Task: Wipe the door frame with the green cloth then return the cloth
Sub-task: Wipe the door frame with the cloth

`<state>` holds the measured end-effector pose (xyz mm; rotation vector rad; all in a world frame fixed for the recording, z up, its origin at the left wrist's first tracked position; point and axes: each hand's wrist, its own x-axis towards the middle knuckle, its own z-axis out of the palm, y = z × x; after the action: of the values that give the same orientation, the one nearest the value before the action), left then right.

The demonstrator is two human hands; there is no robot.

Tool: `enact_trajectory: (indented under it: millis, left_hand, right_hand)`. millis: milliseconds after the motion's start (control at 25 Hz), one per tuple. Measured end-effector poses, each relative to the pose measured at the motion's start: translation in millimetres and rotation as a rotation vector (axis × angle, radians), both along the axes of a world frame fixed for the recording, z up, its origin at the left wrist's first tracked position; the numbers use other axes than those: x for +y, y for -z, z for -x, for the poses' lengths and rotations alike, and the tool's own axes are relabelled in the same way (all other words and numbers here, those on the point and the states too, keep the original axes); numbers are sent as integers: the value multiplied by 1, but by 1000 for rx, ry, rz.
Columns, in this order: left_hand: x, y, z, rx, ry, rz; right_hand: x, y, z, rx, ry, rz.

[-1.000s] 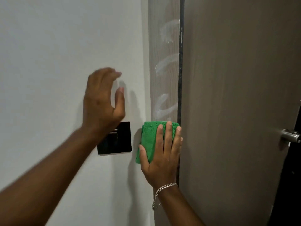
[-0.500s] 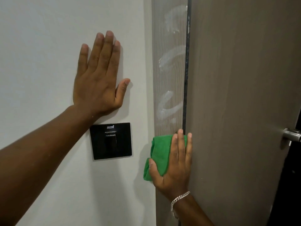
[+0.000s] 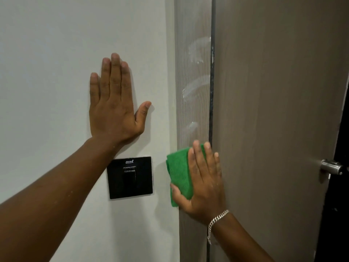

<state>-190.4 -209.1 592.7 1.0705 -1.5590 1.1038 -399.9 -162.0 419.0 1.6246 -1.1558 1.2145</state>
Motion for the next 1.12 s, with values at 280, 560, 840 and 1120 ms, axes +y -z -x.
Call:
enact_trajectory:
  millis: [280,560,840,1120]
  left_hand:
    - [4,-1,1,0,-19,-30]
    - [3,-1,1,0,-21,-40]
    - [1,1,0,5,-11,-23]
    - [0,1,-1,2,-49,-3]
  right_hand:
    - [0,-62,-13,-182,-64,19]
    - [1,-57,-4,-54,0,-2]
    - [-2,-29,-1,-91,-18,16]
    - [-6,-140,-20,-319,-87,111]
